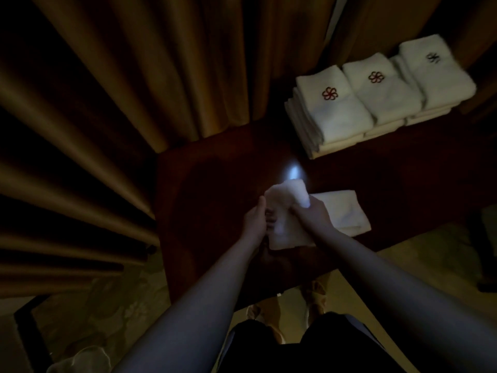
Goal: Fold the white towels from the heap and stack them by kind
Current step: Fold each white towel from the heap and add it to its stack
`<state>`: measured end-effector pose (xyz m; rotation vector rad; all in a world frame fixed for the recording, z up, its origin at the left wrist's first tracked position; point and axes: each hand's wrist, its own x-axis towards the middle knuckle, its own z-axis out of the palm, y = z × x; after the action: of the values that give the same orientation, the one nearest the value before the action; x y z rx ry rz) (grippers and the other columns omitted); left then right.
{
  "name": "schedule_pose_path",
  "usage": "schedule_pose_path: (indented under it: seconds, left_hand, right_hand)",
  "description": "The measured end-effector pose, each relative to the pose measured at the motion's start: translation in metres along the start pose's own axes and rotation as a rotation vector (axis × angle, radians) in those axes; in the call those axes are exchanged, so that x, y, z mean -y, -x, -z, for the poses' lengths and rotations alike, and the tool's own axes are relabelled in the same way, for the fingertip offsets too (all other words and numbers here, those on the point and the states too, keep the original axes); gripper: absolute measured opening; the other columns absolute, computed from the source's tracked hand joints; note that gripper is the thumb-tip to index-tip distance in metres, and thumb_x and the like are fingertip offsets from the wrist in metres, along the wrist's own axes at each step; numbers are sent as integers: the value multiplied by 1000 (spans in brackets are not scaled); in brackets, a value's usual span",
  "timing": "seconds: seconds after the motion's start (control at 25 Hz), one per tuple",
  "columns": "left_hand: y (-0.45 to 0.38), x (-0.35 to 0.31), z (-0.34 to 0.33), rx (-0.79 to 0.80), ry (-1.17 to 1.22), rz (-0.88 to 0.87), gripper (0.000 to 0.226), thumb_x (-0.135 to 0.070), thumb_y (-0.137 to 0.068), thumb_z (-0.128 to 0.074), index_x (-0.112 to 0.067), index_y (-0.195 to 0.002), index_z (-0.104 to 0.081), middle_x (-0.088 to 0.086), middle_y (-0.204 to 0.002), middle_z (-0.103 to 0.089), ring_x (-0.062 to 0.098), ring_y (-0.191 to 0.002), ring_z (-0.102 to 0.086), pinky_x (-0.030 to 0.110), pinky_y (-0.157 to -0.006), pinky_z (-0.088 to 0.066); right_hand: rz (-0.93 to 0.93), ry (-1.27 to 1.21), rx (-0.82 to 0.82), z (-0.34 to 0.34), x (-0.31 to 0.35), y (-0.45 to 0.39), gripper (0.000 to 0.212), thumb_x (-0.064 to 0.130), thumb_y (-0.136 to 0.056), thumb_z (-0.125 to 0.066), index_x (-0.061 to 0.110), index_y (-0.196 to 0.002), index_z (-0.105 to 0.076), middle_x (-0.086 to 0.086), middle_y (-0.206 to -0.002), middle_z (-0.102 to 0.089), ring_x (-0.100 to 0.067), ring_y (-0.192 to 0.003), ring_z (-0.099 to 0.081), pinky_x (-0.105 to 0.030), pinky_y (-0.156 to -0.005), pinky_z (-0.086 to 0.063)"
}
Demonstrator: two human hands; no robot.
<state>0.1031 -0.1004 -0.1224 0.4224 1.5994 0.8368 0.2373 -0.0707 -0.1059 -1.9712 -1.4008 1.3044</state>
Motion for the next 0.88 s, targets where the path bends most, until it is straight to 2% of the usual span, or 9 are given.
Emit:
schedule_pose_path:
  seconds: [0.12,0.24,0.32,0.4,0.52,0.68,0.8,0.88]
  left_hand:
    - [-15,8,-14,-77,-184,33,32,-40,-99,-46,-11,-95,-60,4,-80,-60,13,-64,-53,23,-53,-44]
    - [-30,21,-29,-114,-324,72,20,-36,-94,-56,-16,-96,-59,6,-95,-65,17,-79,-58,32,-72,-52]
    - [-38,25,-43,-135,-410,92,23,-36,-91,-60,-16,-103,-60,6,-108,-65,20,-90,-59,37,-87,-54]
    - [-43,29,-58,-152,-453,107,38,-38,-89,-62,-13,-118,-58,8,-120,-61,23,-101,-59,39,-93,-52]
    - [-51,31,-82,-144,-469,131,62,-41,-86,-66,-6,-134,-47,12,-131,-56,28,-113,-58,32,-90,-49]
    - [-67,38,-104,-182,-384,151,78,-49,-74,-76,-7,-133,-48,11,-128,-59,27,-108,-61,39,-91,-52]
    - [-74,45,-116,-222,-354,169,78,-46,-70,-81,-8,-131,-50,8,-124,-61,25,-103,-62,38,-87,-53]
    - [-75,47,-121,-217,-265,176,65,-38,-71,-83,-8,-121,-57,8,-116,-64,19,-88,-63,34,-77,-53]
  right_hand:
    - [-33,-55,-21,40,-13,-10,15,25,-85,-56,18,-94,-64,-2,-86,-67,-20,-84,-63,-31,-70,-49]
    - [-71,-99,-39,75,-38,-28,21,25,-85,-58,15,-104,-59,-1,-92,-64,-16,-82,-61,-29,-66,-49]
    - [-131,-118,-51,95,-57,-44,33,22,-84,-61,10,-115,-57,-7,-102,-63,-23,-89,-62,-35,-74,-52]
    - [-197,-137,-67,106,-75,-61,37,18,-85,-62,6,-119,-56,-11,-105,-61,-27,-93,-60,-40,-81,-51]
    - [-238,-138,-72,113,-97,-85,42,17,-88,-61,3,-127,-52,-14,-112,-59,-28,-98,-56,-37,-82,-46]
    - [-249,6,-106,112,-132,-115,48,19,-91,-57,4,-135,-44,-20,-130,-53,-37,-117,-52,-40,-90,-44]
    - [-375,175,-159,108,-147,-128,62,31,-91,-60,2,-140,-34,-22,-141,-40,-40,-129,-39,-47,-102,-39]
    - [-537,176,-169,106,-148,-133,79,42,-87,-64,1,-143,-26,-23,-145,-32,-41,-133,-33,-48,-106,-37]
